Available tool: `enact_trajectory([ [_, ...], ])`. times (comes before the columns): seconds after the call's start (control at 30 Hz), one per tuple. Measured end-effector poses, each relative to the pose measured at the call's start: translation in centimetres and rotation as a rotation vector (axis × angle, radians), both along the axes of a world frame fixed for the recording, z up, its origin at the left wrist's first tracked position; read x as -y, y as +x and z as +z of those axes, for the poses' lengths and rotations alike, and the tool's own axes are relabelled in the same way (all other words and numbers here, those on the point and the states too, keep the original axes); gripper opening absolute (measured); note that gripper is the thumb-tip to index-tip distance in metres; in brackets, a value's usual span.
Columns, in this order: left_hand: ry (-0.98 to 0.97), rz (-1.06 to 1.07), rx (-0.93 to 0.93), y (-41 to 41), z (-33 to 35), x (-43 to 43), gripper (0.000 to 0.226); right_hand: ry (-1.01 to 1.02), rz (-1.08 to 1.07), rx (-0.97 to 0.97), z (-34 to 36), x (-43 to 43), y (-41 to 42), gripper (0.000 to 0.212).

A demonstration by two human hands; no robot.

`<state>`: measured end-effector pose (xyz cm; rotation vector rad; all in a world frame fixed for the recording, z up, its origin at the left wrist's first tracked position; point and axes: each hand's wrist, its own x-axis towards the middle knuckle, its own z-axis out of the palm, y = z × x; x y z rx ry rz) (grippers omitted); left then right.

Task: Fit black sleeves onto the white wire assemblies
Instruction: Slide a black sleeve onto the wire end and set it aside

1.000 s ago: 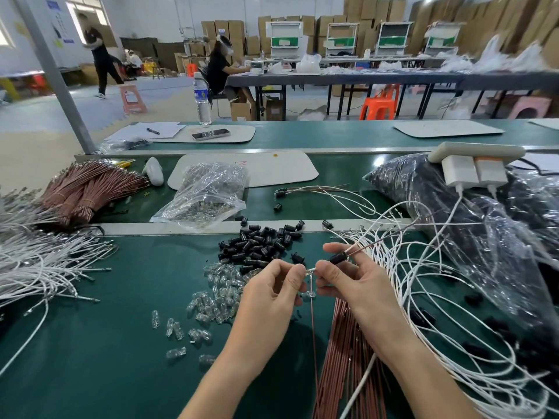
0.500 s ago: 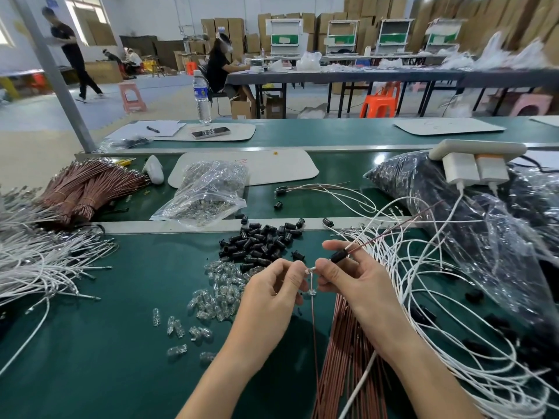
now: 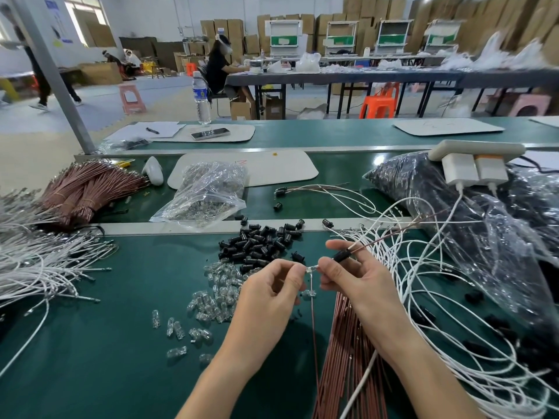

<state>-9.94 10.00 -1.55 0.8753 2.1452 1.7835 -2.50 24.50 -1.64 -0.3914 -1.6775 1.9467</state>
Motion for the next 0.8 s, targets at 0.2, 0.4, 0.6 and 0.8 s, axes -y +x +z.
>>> enact_trajectory([
  [0.2,0.009,-0.026,0.008,-0.08,0.03,0.06,0.013,0.021,-0.002,0.01,0.04,0.08,0.04,0.026],
  [0.4,0.012,-0.018,0.049,-0.15,-0.05,0.03,0.016,0.045,0.0,0.011,0.03,0.27,-0.08,0.025],
  [0.6,0.05,-0.053,0.189,-0.18,-0.1,-0.01,0.017,0.079,-0.014,0.011,-0.13,0.17,-0.22,0.026],
  [0.8,0.061,-0.044,0.207,-0.06,-0.26,-0.34,0.018,0.108,-0.024,0.025,-0.22,0.11,-0.11,0.032],
])
